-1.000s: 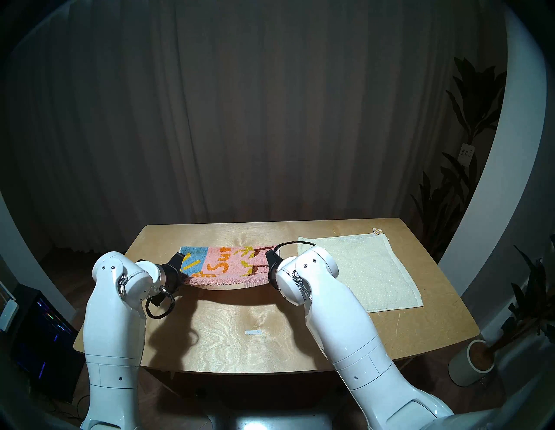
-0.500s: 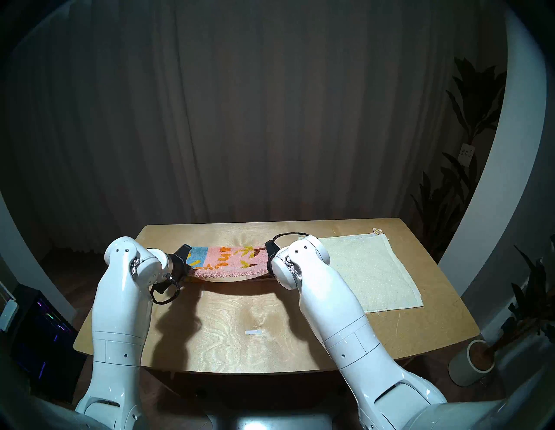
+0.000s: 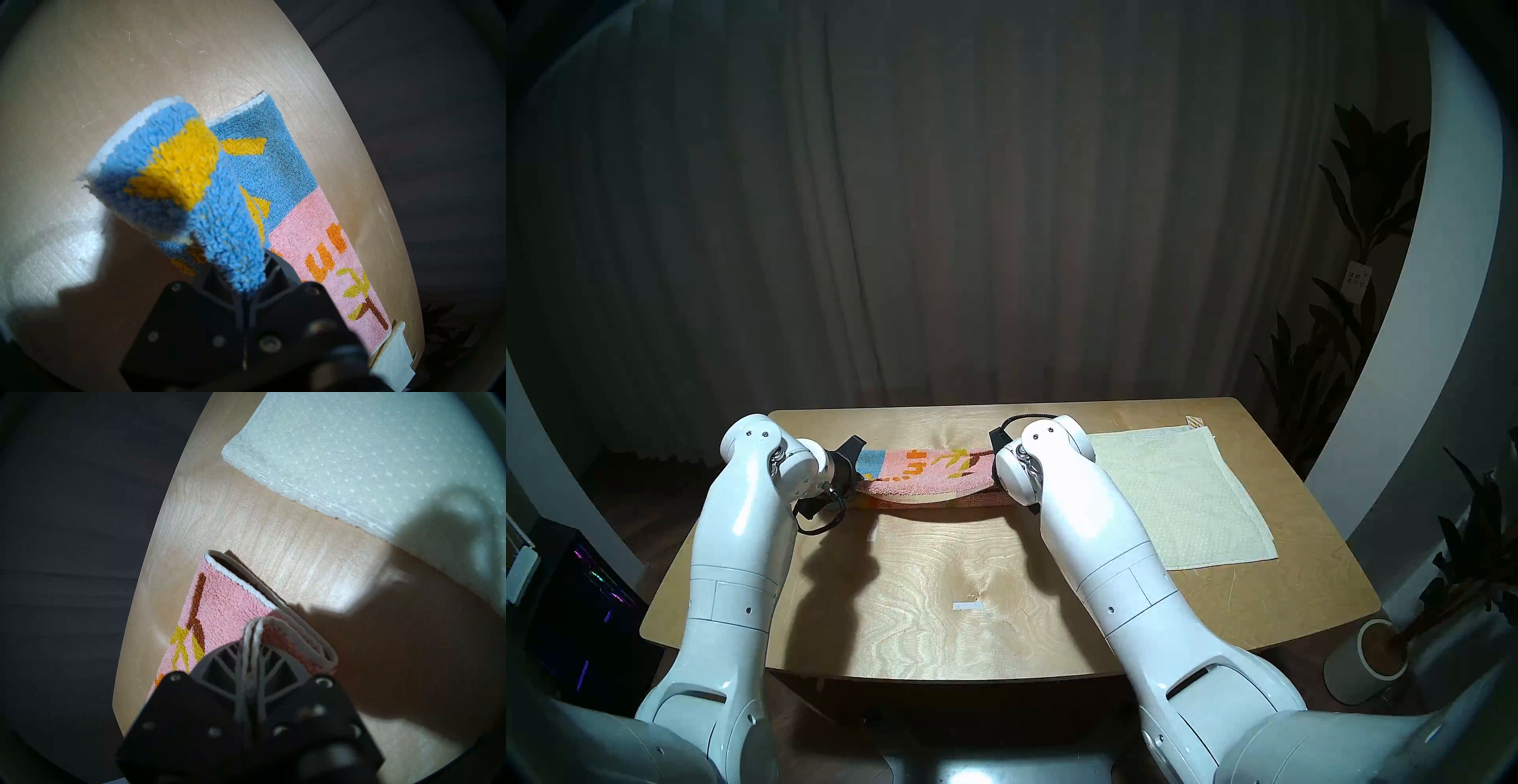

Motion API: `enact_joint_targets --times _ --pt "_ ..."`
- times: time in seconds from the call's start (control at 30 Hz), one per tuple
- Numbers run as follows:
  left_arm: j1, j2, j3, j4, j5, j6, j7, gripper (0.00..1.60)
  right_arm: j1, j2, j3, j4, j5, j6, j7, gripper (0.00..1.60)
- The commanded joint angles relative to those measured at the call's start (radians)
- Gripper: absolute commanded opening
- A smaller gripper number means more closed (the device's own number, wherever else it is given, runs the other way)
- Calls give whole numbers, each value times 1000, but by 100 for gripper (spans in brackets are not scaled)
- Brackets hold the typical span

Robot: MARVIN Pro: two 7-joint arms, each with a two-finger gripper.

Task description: Fold each towel twice and stack them on table

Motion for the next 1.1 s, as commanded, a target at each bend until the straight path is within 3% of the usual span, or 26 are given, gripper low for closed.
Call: enact_joint_targets --times 0.0,0.3,0.5,0.63,0.7,0.8,0.87,0.9,0.93,1.0,1.07 --pt "-82 35 -2 33 38 -18 -11 0 73 -25 11 30 -3 -9 22 0" --pt "-122 46 17 89 64 -29 -29 0 112 -47 13 108 -7 -19 45 0" --pt "-157 46 26 109 71 -36 -35 33 137 -49 28 139 3 -16 57 0" --pt "-177 46 36 129 78 -40 -37 32 155 -50 42 155 7 -17 69 0" --pt "-186 46 43 136 85 -42 -40 46 166 -50 48 165 8 -16 74 0" --pt "-200 46 49 154 91 -47 -42 52 182 -53 54 186 8 -16 83 0" --pt "-210 46 54 169 97 -53 -45 67 192 -55 56 202 9 -15 90 0" --pt "-214 46 56 176 100 -55 -47 65 196 -56 57 210 9 -14 94 2" --pt "-219 47 58 184 103 -57 -49 65 201 -58 58 219 9 -14 98 18" --pt "-230 49 66 204 113 -62 -53 67 212 -63 57 244 6 -15 105 17" --pt "-241 53 78 229 125 -62 -57 72 222 -66 54 268 2 -14 119 33"
